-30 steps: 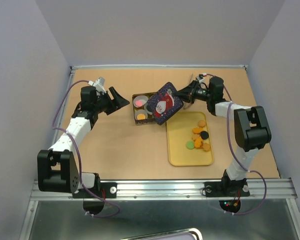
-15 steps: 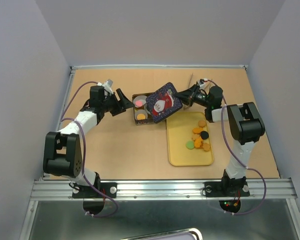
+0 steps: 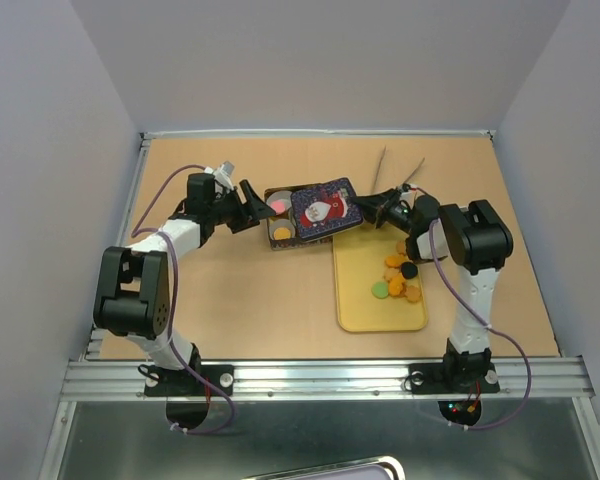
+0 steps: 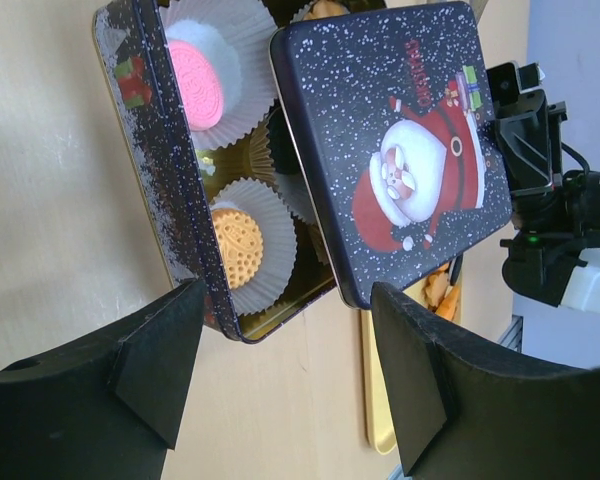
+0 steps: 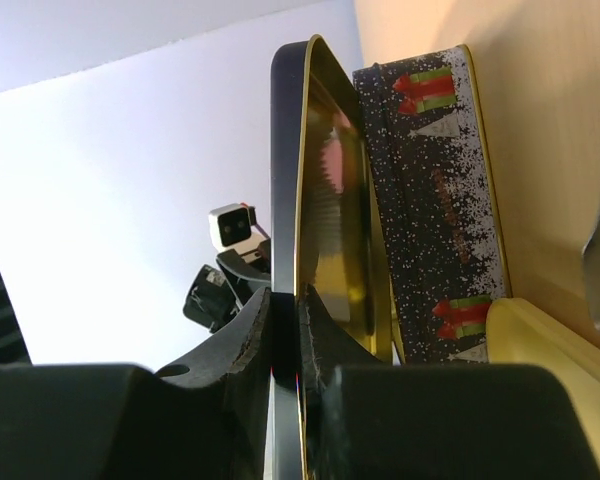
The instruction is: Pack the cookies
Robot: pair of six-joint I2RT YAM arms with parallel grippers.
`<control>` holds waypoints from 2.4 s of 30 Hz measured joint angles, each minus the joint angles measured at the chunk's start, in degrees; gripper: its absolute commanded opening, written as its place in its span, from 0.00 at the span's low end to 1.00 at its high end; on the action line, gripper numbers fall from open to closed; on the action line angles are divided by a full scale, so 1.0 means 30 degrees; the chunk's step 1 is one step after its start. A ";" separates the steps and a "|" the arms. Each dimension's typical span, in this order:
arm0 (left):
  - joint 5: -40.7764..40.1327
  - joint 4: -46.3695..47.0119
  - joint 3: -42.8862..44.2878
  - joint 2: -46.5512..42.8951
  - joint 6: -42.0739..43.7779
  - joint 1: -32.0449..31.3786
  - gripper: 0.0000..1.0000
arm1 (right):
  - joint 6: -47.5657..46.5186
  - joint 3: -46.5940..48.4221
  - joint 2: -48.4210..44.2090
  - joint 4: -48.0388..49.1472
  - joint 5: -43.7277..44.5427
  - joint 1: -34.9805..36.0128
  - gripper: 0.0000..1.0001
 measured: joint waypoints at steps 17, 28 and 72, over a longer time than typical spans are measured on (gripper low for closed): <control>0.0685 0.1297 -0.0029 0.0882 -0.0146 -0.0532 0.77 | 0.0109 -0.0933 0.0860 0.2011 0.1741 0.1311 0.01; 0.0765 0.1574 -0.0707 0.1158 -0.0102 -0.0685 0.77 | 0.0189 -0.0743 0.1705 0.3038 0.2907 0.2040 0.03; 0.1115 0.2739 -0.0860 0.2871 0.0124 -0.0554 0.76 | -0.8437 0.5187 -0.0787 -1.2874 0.5311 0.3993 0.43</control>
